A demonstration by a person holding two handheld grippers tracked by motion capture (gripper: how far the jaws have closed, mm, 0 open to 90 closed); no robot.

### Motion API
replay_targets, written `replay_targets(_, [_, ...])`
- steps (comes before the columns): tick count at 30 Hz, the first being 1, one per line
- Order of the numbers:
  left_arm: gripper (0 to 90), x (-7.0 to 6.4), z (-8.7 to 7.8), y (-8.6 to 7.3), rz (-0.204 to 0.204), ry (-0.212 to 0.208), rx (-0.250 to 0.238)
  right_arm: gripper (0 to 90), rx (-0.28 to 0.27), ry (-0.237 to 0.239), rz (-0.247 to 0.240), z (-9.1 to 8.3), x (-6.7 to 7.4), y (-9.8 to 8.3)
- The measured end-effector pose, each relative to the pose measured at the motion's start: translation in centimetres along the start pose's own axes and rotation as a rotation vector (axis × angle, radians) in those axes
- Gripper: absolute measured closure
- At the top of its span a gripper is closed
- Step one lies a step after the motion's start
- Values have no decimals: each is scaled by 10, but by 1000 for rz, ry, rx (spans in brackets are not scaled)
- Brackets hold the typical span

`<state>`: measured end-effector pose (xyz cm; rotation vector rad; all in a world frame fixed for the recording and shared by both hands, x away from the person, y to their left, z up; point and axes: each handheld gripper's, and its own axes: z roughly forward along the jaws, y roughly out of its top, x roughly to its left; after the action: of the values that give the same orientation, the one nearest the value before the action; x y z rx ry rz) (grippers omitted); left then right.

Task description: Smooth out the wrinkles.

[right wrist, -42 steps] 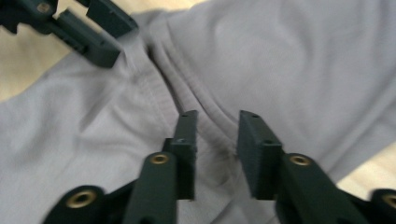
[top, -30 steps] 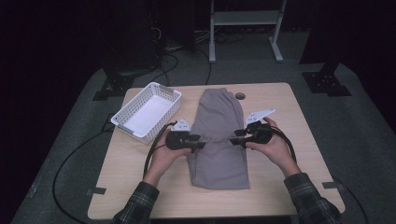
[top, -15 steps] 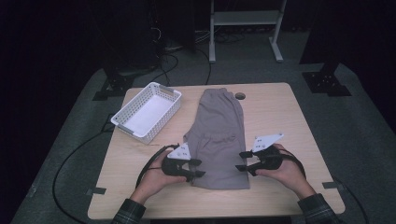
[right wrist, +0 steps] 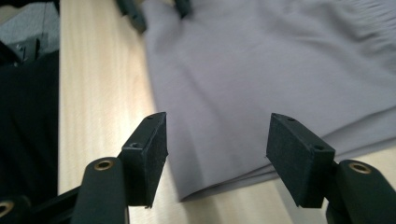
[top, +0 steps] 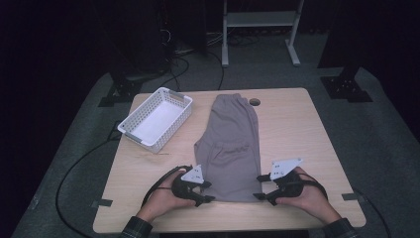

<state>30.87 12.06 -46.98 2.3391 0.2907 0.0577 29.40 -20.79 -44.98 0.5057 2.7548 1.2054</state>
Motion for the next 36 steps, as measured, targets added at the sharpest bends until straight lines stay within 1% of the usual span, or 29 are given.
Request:
replay_targets(3, [423, -3, 1, 1, 30, 3, 15, 367, 31, 10, -29, 7, 7, -3])
replay_targets(7, [394, -5, 2, 2, 65, 4, 27, 369, 75, 7, -58, 19, 6, -6])
replay_targets(9, [386, -6, 2, 2, 83, 8, 32, 368, 94, -1, -72, 23, 6, -7])
replay_targets(12, [394, -8, 3, 3, 115, 29, 48, 409, 94, -32, -111, 25, 7, -7])
replay_targets(13, [403, -8, 3, 3, 119, 34, 51, 425, 94, -32, -109, 25, 7, -7])
replay_targets(15, [409, -9, 3, 3, 116, 42, 53, 487, 81, -38, -102, 24, 6, -8])
replay_targets(17, [442, -8, 2, 2, 111, 49, 44, 574, 71, -46, -102, 23, 4, -10])
replay_targets(18, [475, -7, 2, 1, 107, 53, 36, 610, 65, -53, -100, 22, 3, -11])
replay_targets(20, [559, -5, 1, -1, 100, 68, 20, 668, 63, -64, -100, 22, 2, -11])
replay_targets(22, [586, -5, 1, -2, 88, 78, 11, 708, 66, -76, -99, 22, 2, -10])
replay_targets(23, [598, -6, 1, -1, 91, 85, 22, 736, 68, -80, -100, 22, 2, -10])
replay_targets(24, [614, -6, 1, -1, 91, 85, 22, 736, 68, -80, -100, 22, 2, -10])
replay_targets(25, [614, -6, 1, 0, 87, 98, 28, 769, 72, -89, -101, 22, 2, -10])
replay_targets(26, [675, -6, 1, 2, 83, 115, 40, 812, 76, -92, -96, 22, 1, -9])
replay_targets(27, [704, -6, 1, 3, 67, 124, 42, 819, 72, -90, -80, 22, 0, -9])
replay_targets(29, [762, -4, 1, 3, 15, 127, 30, 826, 70, -75, -51, 22, -3, -9])
replay_targets(30, [785, -3, 1, 2, -13, 123, 20, 828, 74, -71, -34, 21, -3, -9])
replay_targets(32, [807, -2, 0, 1, -40, 106, 16, 833, 88, -67, -17, 21, -3, -7])
replay_targets(34, [813, -5, -1, 1, -59, 67, 23, 836, 109, -45, 0, 20, -1, -5])
replay_targets(35, [814, -8, -3, 1, -62, 39, 34, 837, 112, -28, -1, 20, 0, -5])
replay_targets(36, [815, -9, -3, 1, -65, 15, 40, 838, 114, -1, 14, 19, 2, -6])
